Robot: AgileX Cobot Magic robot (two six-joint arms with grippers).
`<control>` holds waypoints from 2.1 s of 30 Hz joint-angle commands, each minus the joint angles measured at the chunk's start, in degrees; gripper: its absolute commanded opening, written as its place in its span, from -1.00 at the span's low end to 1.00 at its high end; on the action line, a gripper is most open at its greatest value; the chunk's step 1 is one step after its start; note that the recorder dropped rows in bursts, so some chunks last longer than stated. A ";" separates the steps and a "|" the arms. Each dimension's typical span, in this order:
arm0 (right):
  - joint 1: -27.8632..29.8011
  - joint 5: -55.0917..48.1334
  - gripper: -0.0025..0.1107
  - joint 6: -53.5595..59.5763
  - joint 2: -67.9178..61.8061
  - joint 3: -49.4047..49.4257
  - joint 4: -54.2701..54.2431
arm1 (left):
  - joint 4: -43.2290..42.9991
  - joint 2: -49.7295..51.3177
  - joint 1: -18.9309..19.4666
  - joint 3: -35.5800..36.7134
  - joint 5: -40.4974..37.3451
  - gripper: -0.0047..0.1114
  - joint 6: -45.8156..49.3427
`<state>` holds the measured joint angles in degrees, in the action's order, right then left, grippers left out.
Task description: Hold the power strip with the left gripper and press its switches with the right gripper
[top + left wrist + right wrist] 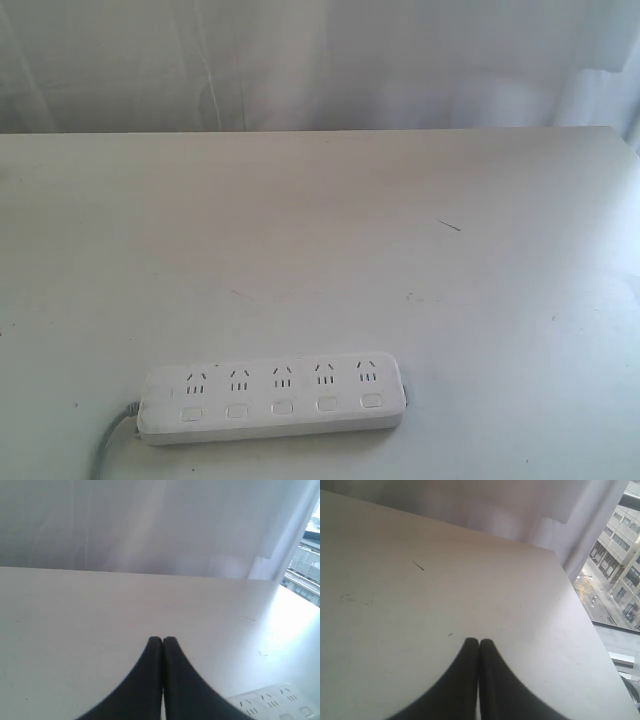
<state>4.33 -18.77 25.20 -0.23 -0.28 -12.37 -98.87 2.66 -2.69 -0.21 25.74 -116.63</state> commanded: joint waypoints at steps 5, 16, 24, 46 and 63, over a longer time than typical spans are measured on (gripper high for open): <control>0.36 0.34 -0.96 0.23 0.23 0.28 0.16 | -1.08 -0.31 0.04 0.21 1.71 -0.92 -0.32; 0.36 0.34 -0.96 0.23 0.23 0.28 0.16 | -1.08 -0.31 0.04 0.21 -6.97 -0.92 5.31; 0.36 0.34 -0.96 0.23 0.23 0.28 0.16 | -1.01 -0.31 0.04 0.21 -13.63 -0.92 15.34; 0.36 0.34 -0.96 0.23 0.23 0.28 0.16 | 11.60 -0.31 0.04 0.13 -20.77 -0.92 31.60; 0.36 0.34 -0.96 0.51 0.23 0.28 0.16 | 77.58 -0.31 0.04 0.21 -35.85 -0.92 104.66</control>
<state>4.33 -18.77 25.20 -0.23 -0.28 -12.37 -22.05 2.66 -2.69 -0.21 -6.57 -12.15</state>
